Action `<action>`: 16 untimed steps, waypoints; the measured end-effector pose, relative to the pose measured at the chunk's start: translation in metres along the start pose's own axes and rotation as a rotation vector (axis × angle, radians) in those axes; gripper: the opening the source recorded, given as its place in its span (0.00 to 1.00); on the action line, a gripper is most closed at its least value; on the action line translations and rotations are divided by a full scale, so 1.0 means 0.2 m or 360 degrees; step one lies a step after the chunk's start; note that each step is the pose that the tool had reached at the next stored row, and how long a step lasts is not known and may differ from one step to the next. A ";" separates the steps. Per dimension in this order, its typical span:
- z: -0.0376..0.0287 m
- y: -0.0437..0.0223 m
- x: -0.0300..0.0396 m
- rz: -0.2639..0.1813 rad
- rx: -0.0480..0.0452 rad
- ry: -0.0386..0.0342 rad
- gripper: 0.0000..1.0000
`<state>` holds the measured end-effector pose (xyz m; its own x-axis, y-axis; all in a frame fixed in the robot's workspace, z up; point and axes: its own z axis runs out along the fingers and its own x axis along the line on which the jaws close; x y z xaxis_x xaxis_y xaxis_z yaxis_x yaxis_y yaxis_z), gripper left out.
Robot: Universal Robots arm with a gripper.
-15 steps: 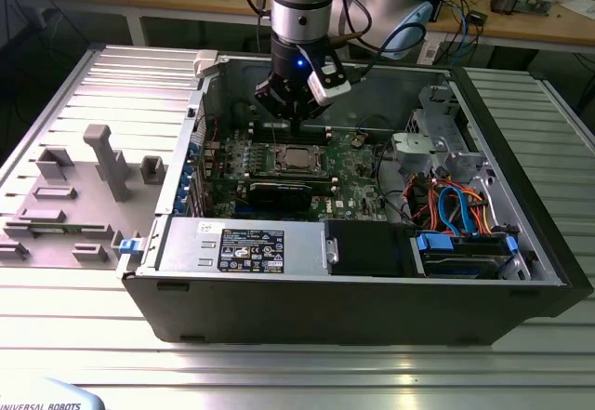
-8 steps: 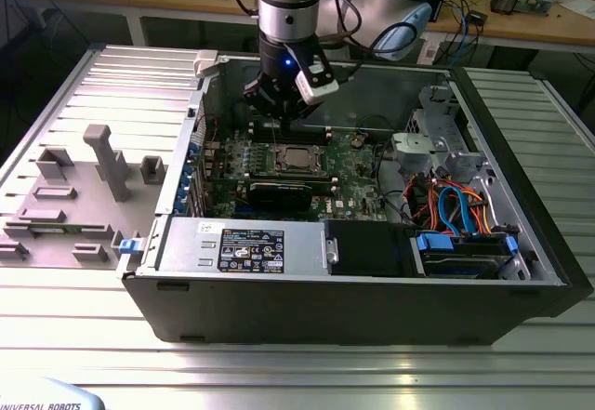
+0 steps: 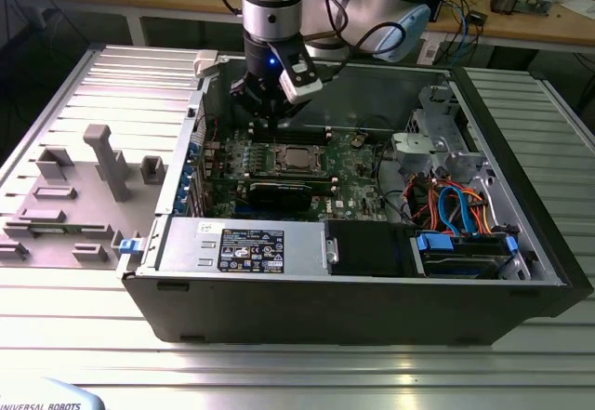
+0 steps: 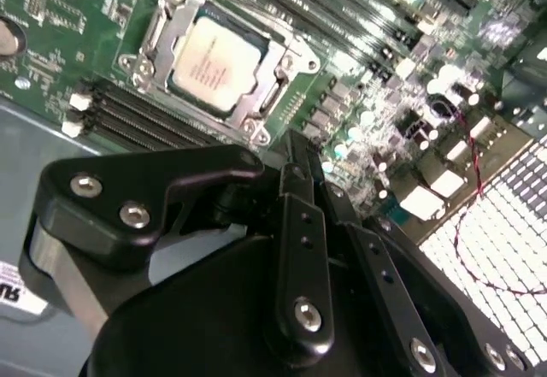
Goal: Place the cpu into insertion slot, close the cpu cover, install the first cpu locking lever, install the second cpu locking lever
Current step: 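Install the first cpu locking lever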
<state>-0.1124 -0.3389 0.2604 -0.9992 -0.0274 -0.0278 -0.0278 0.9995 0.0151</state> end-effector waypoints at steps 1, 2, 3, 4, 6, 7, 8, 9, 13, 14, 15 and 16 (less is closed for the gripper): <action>0.000 0.001 0.007 0.0000 -0.0001 0.0000 0.11; 0.000 0.002 0.014 0.0000 -0.0002 0.0000 0.11; 0.000 0.004 0.020 0.0000 -0.0003 0.0000 0.11; 0.001 0.006 0.027 0.0000 -0.0004 0.0000 0.11; 0.002 0.020 0.043 0.0000 -0.0007 0.0000 0.11; 0.003 0.026 0.046 0.0000 -0.0008 0.0000 0.11; 0.004 0.034 0.050 0.0000 -0.0009 0.0000 0.11; 0.004 0.042 0.053 0.0000 -0.0010 0.0000 0.11; 0.006 0.074 0.060 0.0000 -0.0010 0.0000 0.11; 0.007 0.081 0.060 0.0000 -0.0010 0.0000 0.11; 0.007 0.090 0.060 -0.0001 -0.0010 0.0000 0.11; 0.007 0.098 0.059 -0.0001 -0.0010 0.0000 0.11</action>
<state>-0.1248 -0.3195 0.2589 -0.9992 -0.0279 -0.0279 -0.0286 0.9994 0.0216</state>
